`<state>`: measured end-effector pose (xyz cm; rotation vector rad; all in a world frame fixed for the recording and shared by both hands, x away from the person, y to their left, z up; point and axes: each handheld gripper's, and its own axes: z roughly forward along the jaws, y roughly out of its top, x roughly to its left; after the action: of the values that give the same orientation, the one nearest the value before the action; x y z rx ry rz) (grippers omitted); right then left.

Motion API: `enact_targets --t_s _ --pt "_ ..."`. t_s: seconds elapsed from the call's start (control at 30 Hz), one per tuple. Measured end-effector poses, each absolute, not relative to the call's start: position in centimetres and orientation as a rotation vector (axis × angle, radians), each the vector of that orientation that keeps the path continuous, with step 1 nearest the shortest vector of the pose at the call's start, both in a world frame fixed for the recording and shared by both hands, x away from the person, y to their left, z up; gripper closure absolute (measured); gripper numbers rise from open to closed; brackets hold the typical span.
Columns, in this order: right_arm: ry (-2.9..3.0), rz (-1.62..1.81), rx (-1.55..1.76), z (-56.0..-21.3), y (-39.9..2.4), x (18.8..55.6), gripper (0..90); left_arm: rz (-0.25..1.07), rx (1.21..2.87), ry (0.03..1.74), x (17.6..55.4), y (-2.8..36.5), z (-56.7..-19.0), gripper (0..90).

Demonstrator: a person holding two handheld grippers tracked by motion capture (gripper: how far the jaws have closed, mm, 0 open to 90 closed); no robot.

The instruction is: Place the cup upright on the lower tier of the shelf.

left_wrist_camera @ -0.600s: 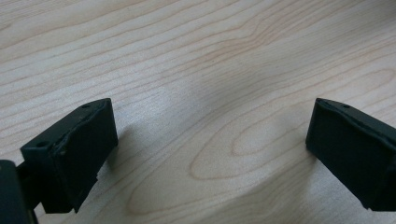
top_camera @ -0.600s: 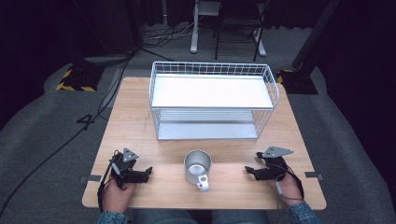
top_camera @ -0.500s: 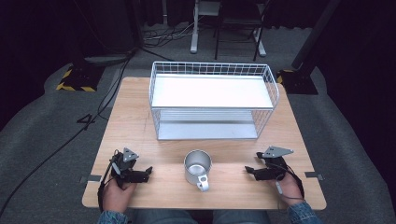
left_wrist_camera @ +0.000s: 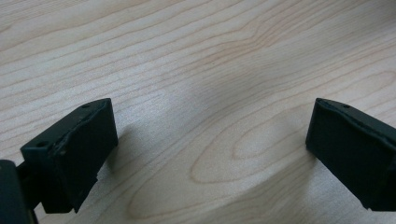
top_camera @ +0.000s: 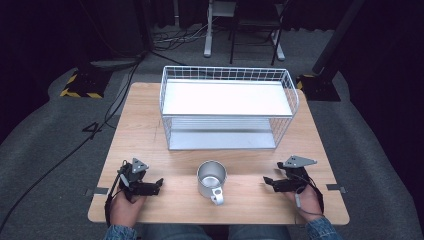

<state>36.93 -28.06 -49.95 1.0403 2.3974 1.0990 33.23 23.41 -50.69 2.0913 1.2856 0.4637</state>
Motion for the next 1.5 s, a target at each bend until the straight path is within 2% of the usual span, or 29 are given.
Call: enact_targets --t_s 0.13,0.2,0.37,0.93,1.5 --pt "2.378 1.139 1.024 -49.1 -28.1 36.6 13.8 0.467 2.098 1.284 33.5 23.3 -50.6 2.4" --pt "2.373 1.157 1.013 -48.6 -28.0 36.4 7.3 0.469 2.100 1.280 33.8 23.2 -50.6 2.4" --pt "2.356 1.204 0.980 -47.6 -27.6 35.9 0.0 0.461 2.096 1.283 34.3 22.8 -50.6 2.4" --pt "2.317 1.422 0.843 -44.9 -25.7 34.8 0.0 0.461 2.098 1.279 34.8 22.4 -50.7 2.3" --pt "2.389 1.499 0.689 -44.5 -20.1 36.0 0.0 0.461 2.100 1.275 34.8 22.4 -50.6 2.3"
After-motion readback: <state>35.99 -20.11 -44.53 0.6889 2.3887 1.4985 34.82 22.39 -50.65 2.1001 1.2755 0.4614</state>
